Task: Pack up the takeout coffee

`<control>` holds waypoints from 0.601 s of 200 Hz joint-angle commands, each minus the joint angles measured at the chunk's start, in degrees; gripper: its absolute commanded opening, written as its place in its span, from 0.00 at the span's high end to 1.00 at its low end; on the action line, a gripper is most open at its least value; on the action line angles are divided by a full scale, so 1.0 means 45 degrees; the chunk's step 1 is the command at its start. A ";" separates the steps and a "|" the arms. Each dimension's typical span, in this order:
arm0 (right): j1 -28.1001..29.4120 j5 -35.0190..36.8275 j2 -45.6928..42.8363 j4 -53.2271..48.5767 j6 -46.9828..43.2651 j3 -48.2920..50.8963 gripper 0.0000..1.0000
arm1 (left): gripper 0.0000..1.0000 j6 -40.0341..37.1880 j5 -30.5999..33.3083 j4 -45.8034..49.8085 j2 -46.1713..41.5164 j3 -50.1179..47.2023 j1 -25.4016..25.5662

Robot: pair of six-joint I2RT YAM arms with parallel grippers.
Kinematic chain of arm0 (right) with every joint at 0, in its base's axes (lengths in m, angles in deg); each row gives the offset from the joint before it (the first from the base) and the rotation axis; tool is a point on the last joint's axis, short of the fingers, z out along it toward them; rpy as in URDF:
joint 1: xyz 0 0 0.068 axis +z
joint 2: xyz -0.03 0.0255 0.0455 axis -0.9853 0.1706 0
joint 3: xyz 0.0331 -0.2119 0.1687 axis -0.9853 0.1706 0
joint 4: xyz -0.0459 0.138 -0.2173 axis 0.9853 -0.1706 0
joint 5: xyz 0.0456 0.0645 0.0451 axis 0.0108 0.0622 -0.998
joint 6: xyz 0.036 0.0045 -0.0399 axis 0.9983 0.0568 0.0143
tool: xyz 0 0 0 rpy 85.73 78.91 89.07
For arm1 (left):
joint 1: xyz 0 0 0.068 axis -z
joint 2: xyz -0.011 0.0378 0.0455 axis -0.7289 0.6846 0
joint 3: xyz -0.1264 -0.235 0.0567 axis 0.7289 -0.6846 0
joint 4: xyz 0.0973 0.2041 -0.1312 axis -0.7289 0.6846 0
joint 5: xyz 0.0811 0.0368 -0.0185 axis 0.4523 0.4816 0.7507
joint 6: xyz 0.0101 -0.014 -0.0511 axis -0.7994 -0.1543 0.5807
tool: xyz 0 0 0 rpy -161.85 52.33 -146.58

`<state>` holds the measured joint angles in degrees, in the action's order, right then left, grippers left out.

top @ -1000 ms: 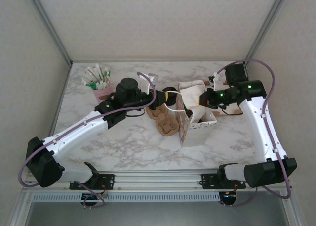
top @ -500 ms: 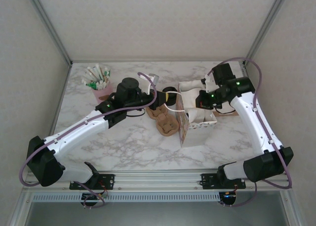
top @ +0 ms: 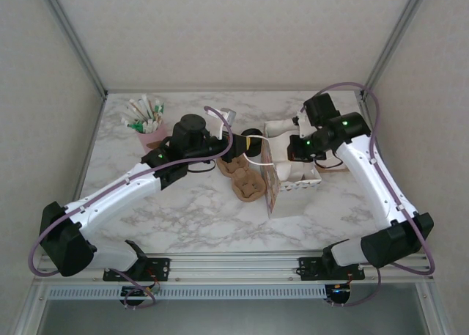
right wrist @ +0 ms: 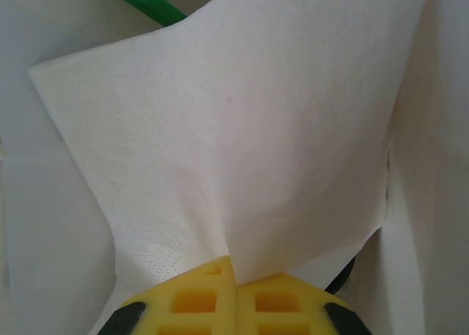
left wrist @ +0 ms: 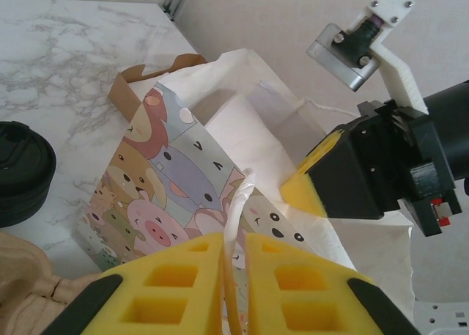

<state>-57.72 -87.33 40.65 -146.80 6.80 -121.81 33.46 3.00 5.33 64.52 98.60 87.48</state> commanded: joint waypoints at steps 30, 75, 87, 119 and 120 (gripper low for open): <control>0.0743 0.1303 0.0510 0.0025 0.0261 -0.0107 1.00 | 0.81 -0.0279 0.0226 -0.0038 -0.0017 0.0485 0.0099; 0.1056 0.1599 0.0793 0.0169 0.0346 0.0098 1.00 | 0.79 -0.0224 0.0275 -0.0028 0.0000 0.0529 0.0099; 0.1099 0.1625 0.0838 0.0211 0.0362 0.0133 1.00 | 0.79 -0.0212 0.0270 -0.0021 0.0015 0.0529 0.0099; 0.1180 0.1693 0.0966 0.0239 0.0379 0.0167 1.00 | 0.78 -0.0215 0.0270 -0.0053 0.0029 0.0568 0.0097; 0.1171 0.1703 0.0978 0.0236 0.0375 0.0167 1.00 | 0.78 -0.0209 0.0273 -0.0056 0.0032 0.0568 0.0088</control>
<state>-53.13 -80.95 43.95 -146.21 7.71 -121.68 33.26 3.70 5.33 64.52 99.02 87.48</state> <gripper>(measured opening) 0.037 0.218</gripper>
